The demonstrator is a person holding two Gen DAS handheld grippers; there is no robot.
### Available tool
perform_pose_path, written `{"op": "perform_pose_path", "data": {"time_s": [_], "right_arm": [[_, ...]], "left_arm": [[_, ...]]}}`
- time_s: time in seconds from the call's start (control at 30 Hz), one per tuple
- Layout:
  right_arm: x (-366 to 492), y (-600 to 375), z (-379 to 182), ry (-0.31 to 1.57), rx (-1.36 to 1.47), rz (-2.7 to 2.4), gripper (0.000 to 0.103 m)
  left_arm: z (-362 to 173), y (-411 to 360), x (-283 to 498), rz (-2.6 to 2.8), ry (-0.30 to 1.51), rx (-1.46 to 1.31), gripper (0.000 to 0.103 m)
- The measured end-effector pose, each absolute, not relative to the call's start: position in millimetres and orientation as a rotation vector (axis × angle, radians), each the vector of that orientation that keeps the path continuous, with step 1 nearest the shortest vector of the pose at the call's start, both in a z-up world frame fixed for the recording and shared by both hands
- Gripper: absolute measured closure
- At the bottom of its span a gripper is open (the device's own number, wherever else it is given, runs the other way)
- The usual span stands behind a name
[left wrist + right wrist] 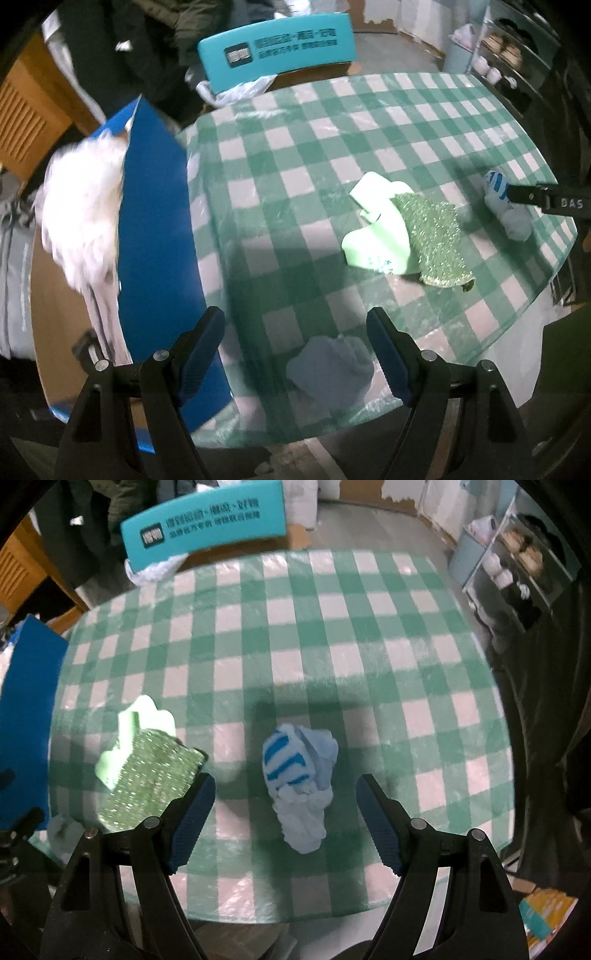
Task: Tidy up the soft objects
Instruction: 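Grasp the grey cloth with the left gripper while the right gripper grasps the striped sock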
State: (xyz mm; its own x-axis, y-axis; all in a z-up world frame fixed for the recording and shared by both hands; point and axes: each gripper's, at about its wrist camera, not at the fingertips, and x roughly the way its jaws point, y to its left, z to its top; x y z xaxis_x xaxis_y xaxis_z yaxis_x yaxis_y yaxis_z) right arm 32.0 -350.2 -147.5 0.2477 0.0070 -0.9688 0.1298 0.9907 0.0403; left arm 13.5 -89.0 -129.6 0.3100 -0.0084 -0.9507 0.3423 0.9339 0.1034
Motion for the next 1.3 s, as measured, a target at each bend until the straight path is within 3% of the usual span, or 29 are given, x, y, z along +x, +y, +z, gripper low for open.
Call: {"op": "perform_pose_path", "data": {"time_s": [0.37,0.77,0.9,1.07,1.3], "right_arm": [[37,-356,-174,1.373,0.132,-0.107,0.025],[51,-349,-194,1.387,0.073,-0.112,0.025],[54,-348,-201,1.396,0.042,-0.112,0.027],[57,-346,-205,1.403,0.024,-0.096,0.055],[50,-344,-196,1.398,0.034,-0.092,0.063]], "left_arm": [[-144,-80,-13,-0.211,1.284,0.216,0.016],[-180,-89,-10,-0.218,1.365,0.27,0.016],[-190,-89,-5,-0.22,1.392,0.264,0.028],[-193,-90,-3,-0.233,1.379,0.292,0.042],[-190,-94,1,-0.243,1.353,0.294,0.062]]}}
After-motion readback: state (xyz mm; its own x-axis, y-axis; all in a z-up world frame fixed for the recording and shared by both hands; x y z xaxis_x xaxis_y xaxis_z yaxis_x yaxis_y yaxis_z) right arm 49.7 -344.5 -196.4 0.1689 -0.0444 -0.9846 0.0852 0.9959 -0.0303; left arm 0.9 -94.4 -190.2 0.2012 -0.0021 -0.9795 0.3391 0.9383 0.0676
